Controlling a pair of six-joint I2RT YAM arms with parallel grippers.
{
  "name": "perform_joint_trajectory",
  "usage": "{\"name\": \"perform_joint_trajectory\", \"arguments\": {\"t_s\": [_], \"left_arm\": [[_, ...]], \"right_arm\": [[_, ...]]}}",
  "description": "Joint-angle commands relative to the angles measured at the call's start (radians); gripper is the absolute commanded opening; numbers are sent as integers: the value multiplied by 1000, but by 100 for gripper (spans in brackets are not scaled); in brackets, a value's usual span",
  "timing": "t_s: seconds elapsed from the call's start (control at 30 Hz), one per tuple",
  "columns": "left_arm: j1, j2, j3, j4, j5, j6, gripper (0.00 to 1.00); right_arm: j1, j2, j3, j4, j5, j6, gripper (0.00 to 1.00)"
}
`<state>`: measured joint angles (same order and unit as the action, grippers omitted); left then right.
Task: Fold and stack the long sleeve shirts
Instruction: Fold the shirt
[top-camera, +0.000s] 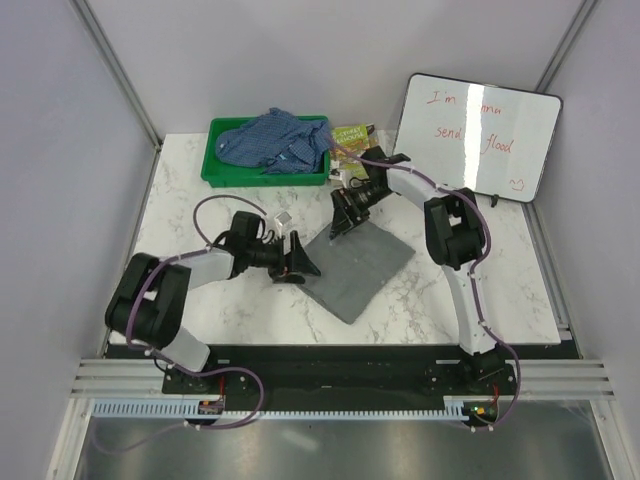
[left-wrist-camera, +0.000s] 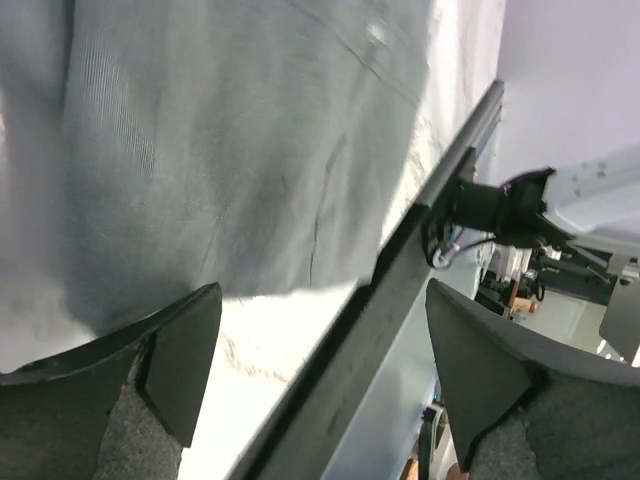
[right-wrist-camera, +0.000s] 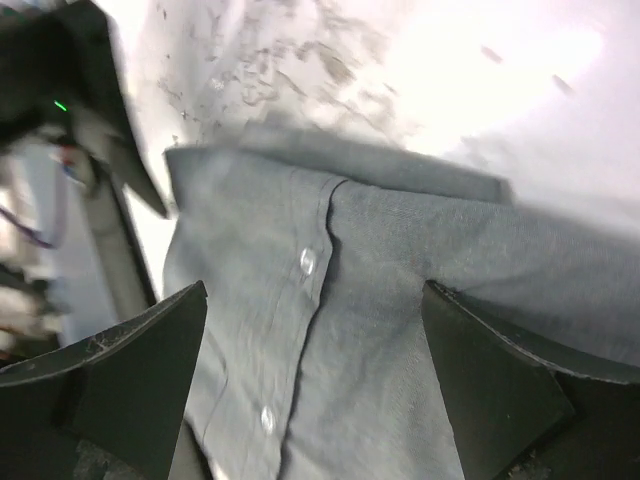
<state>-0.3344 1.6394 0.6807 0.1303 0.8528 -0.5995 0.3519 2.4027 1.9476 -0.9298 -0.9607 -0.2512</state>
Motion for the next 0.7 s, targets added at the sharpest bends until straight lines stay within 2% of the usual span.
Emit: {"name": "perform_joint_trajectory", "arguments": {"t_s": [0.0, 0.07, 0.17, 0.3, 0.33, 0.4, 0.53, 0.67], "left_arm": [[117, -268, -12, -225, 31, 159, 92], [161, -338, 11, -335, -21, 231, 99], [179, -342, 43, -367, -107, 291, 99], [179, -170, 117, -357, -149, 251, 99], [179, -103, 132, -347, -152, 250, 97], [178, -55, 140, -293, -147, 241, 88], [158, 45, 164, -245, -130, 253, 78], [121, 128, 186, -233, -94, 254, 70]], "right_arm": [[151, -52, 51, -49, 157, -247, 96], [147, -108, 60, -49, 149, -261, 95], [142, -220, 19, -47, 190, -244, 93], [130, -356, -128, -24, 223, -177, 84], [131, -369, -157, -26, 230, -168, 79], [121, -405, -243, -29, 273, -145, 76], [85, -433, -366, -14, 313, -112, 61], [76, -383, -472, 48, 345, -88, 56]]}}
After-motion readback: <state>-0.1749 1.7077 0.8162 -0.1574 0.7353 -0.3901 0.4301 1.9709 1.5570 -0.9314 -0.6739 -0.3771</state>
